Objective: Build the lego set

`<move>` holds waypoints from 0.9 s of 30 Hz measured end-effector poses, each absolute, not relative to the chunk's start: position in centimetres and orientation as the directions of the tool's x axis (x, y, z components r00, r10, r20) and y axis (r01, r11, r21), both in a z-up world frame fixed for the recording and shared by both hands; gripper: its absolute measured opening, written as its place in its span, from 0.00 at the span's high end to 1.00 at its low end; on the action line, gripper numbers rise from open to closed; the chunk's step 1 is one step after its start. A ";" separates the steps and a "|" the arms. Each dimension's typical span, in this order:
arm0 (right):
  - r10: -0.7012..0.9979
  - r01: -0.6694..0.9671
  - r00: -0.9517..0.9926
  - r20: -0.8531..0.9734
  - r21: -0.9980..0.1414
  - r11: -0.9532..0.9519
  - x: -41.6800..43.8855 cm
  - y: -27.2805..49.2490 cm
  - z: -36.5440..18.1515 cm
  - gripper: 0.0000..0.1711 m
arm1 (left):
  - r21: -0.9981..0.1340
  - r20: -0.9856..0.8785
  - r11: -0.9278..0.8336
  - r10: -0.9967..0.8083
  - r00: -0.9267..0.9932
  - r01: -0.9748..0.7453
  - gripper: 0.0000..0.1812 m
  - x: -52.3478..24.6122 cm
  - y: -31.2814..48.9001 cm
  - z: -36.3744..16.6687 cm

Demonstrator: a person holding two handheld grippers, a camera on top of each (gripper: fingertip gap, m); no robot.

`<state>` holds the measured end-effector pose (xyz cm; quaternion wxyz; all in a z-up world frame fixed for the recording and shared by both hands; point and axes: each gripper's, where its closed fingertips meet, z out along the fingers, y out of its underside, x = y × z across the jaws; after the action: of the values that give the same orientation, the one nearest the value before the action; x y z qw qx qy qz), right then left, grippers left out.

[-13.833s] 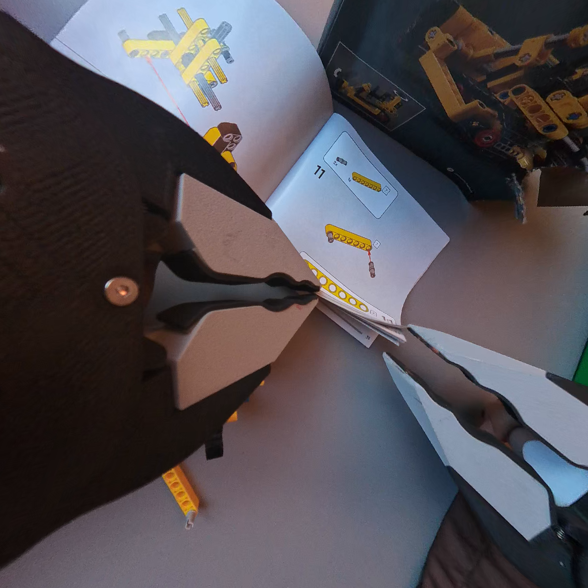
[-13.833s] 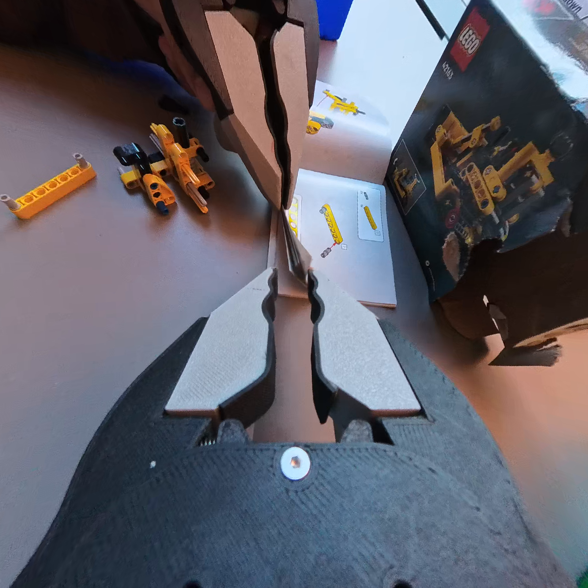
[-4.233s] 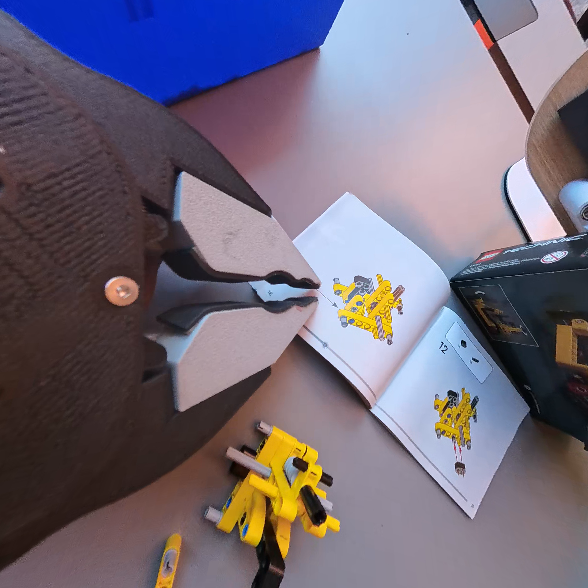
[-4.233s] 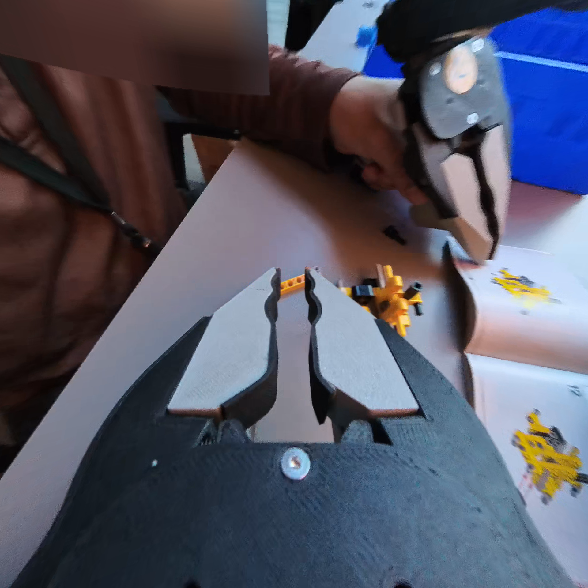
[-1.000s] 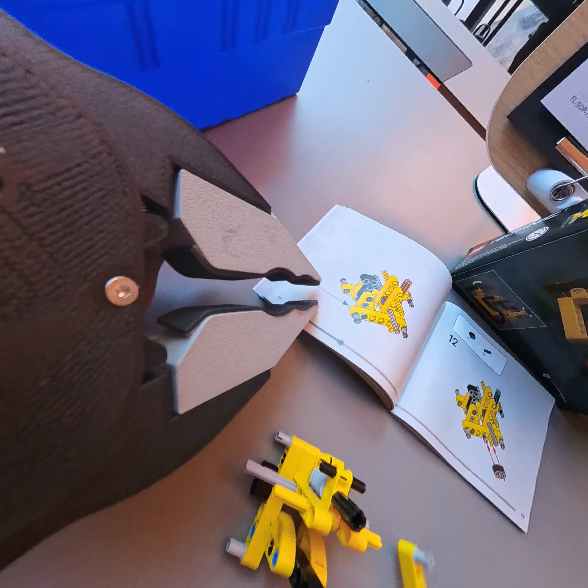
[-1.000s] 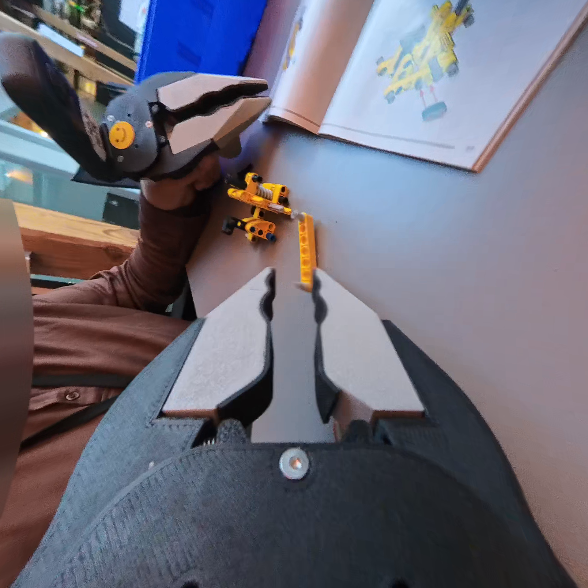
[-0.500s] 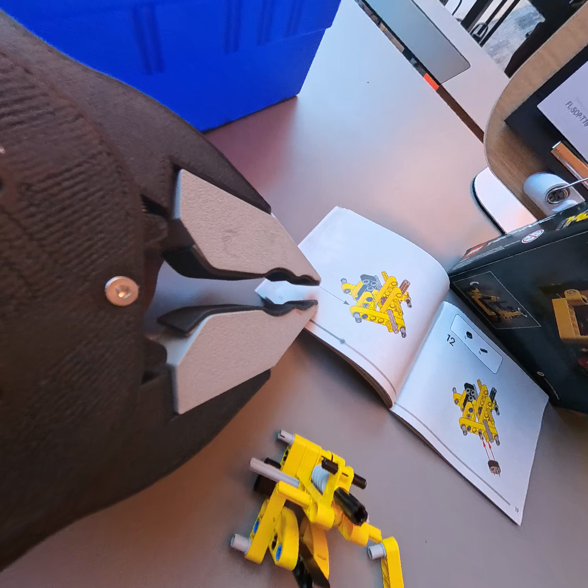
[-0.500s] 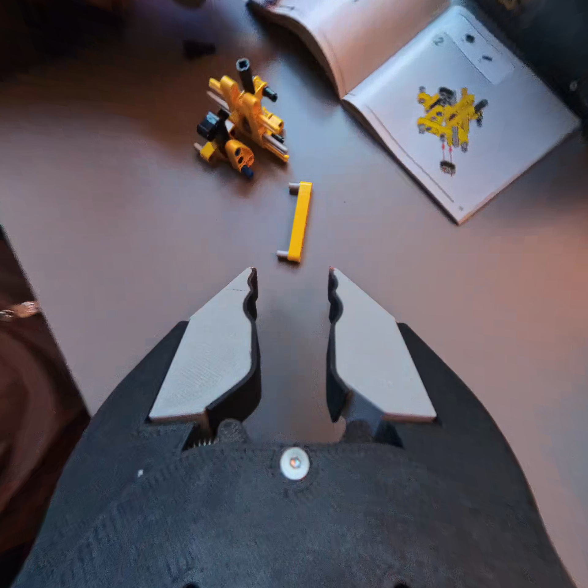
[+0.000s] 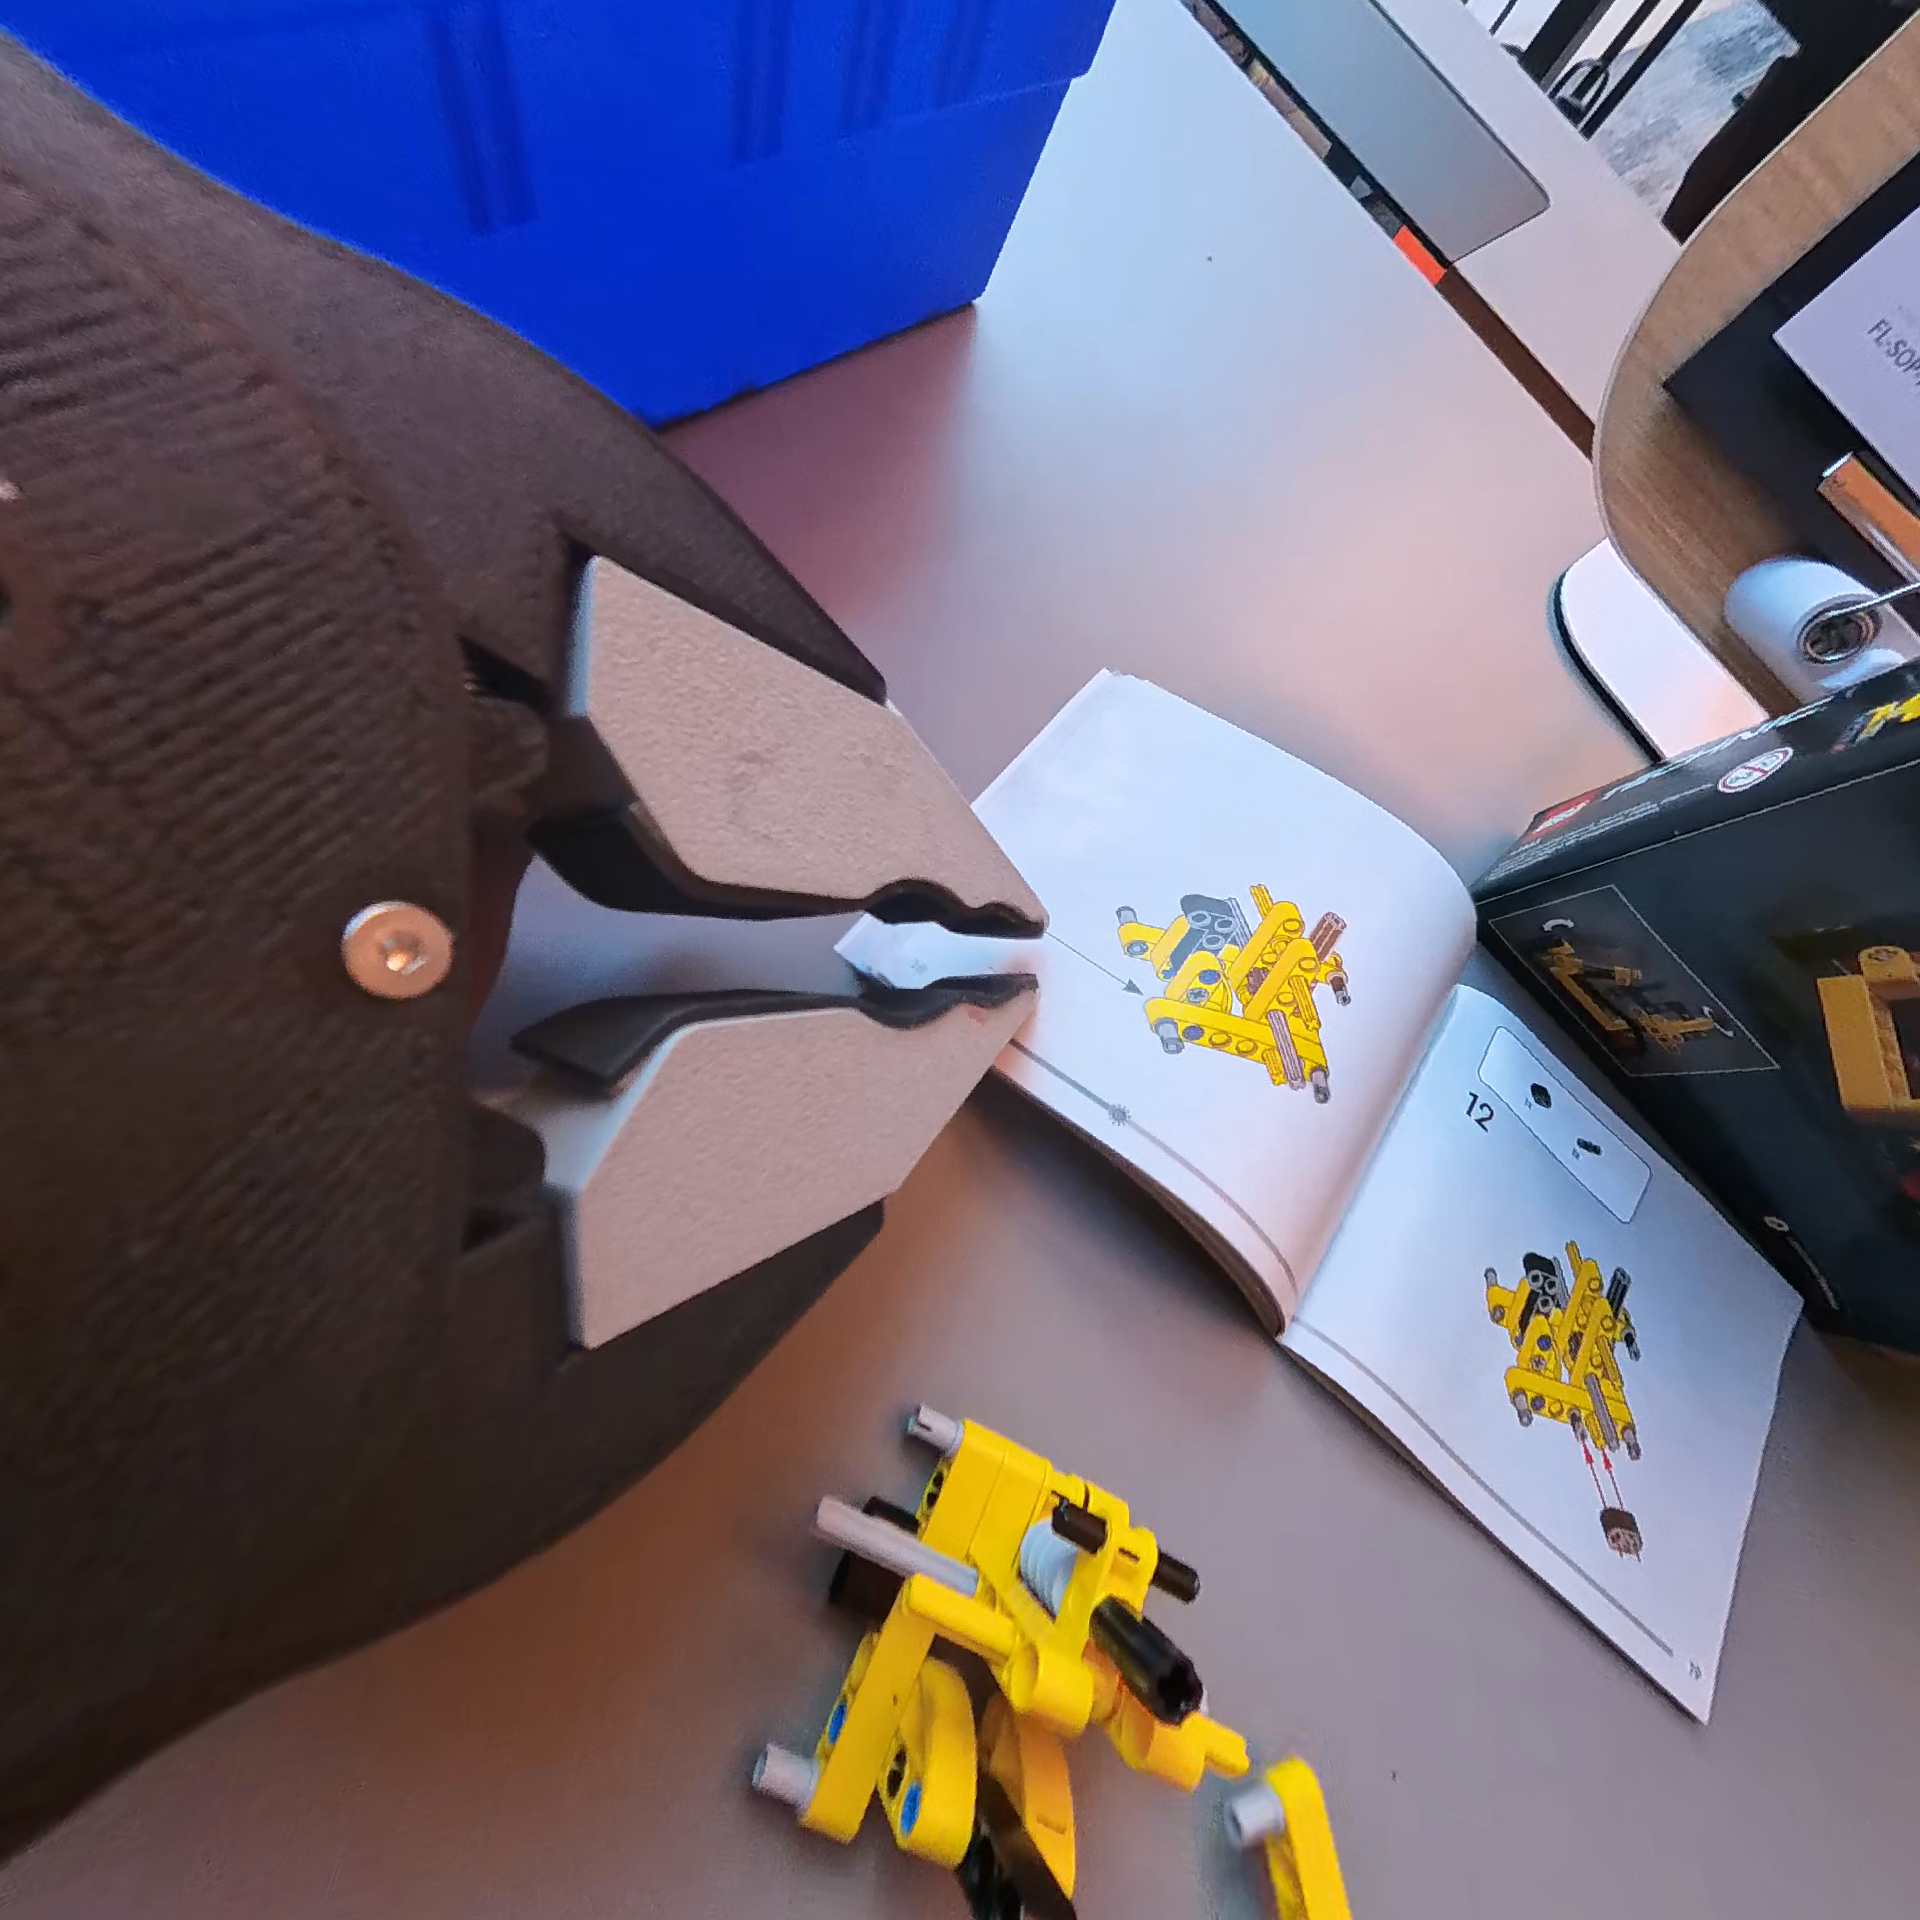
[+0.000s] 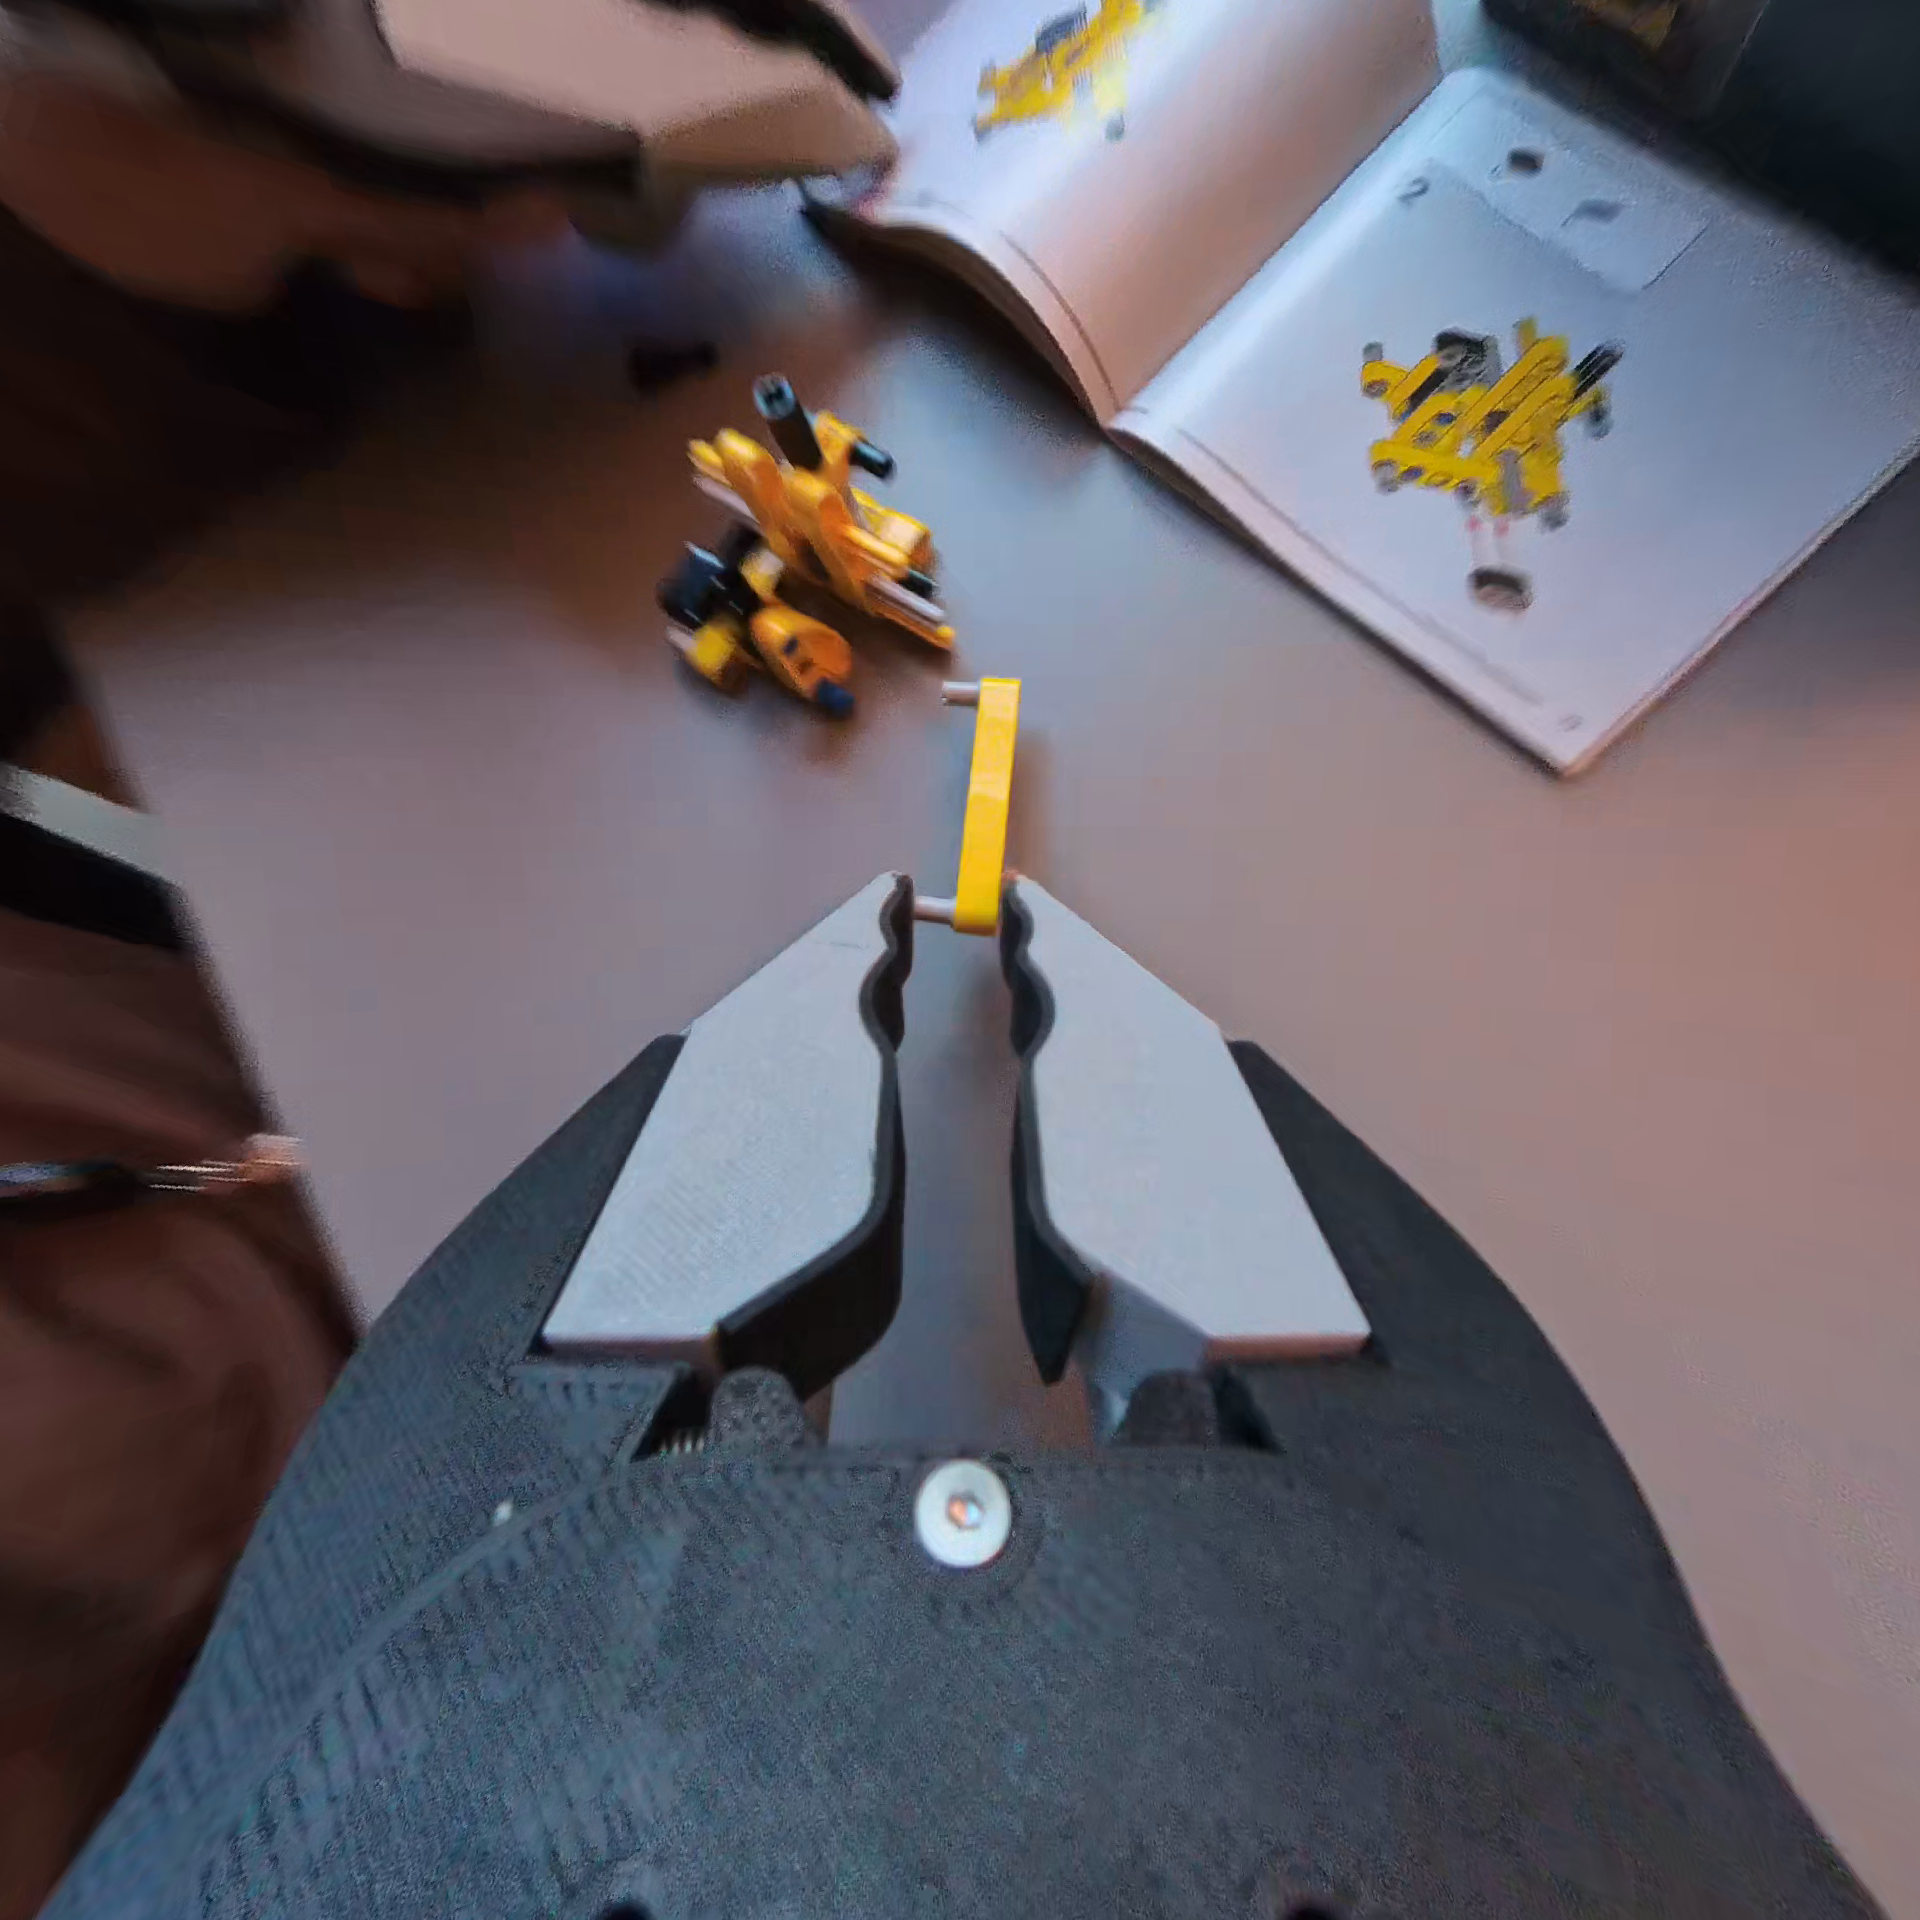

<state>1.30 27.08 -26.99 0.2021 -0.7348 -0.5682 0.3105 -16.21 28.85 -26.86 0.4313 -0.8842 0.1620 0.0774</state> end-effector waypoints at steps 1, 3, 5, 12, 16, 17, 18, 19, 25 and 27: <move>0.917 0.669 0.165 -0.362 -0.642 -0.374 1.2 26.5 -26.4 0.92 | -0.738 -0.278 -0.574 -0.221 0.935 -0.355 0.98 -16.2 28.8 -26.8; 0.756 0.600 0.151 -0.637 -0.549 -0.582 1.3 25.3 -25.4 0.92 | -0.739 -0.278 -0.573 -0.223 0.934 -0.356 0.98 -16.1 28.8 -26.8; 0.573 0.528 0.145 -0.807 -0.427 -0.735 1.6 25.4 -24.8 0.92 | -0.740 -0.275 -0.572 -0.223 0.935 -0.354 0.98 -16.1 28.8 -26.7; 0.287 0.351 0.143 -0.947 -0.223 -0.909 3.3 26.3 -24.5 0.92 | -0.745 -0.267 -0.572 -0.216 0.939 -0.343 0.98 -16.3 28.8 -26.6; 0.227 0.325 0.196 -0.954 -0.155 -0.933 4.6 26.5 -24.5 0.92 | -0.746 -0.267 -0.569 -0.221 0.938 -0.346 0.98 -16.1 28.7 -26.6; 0.210 0.330 0.219 -0.953 -0.131 -0.935 4.9 26.6 -24.7 0.92 | -0.744 -0.270 -0.569 -0.222 0.937 -0.350 0.98 -16.1 28.7 -26.6; 0.193 0.341 0.246 -0.950 -0.101 -0.935 5.3 26.5 -25.1 0.93 | -0.743 -0.274 -0.569 -0.223 0.936 -0.353 0.98 -16.1 28.7 -26.6; 0.174 0.362 0.275 -0.945 -0.066 -0.930 5.7 26.4 -25.5 0.92 | -0.741 -0.277 -0.570 -0.222 0.935 -0.355 0.98 -16.1 28.7 -26.7; 0.262 0.457 0.494 -0.829 -0.009 -0.890 8.3 27.0 -27.9 0.92 | -0.742 -0.263 -0.579 -0.211 0.942 -0.337 0.98 -16.6 28.6 -26.8; 0.327 0.481 0.534 -0.779 -0.037 -0.876 8.7 27.5 -28.0 0.92 | -0.742 -0.257 -0.583 -0.210 0.943 -0.332 0.98 -16.7 28.6 -26.9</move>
<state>8.65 27.50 -27.96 -0.0912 -0.8712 -0.2319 0.4231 -16.67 28.64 -26.90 0.4305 -0.8867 0.1527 0.0710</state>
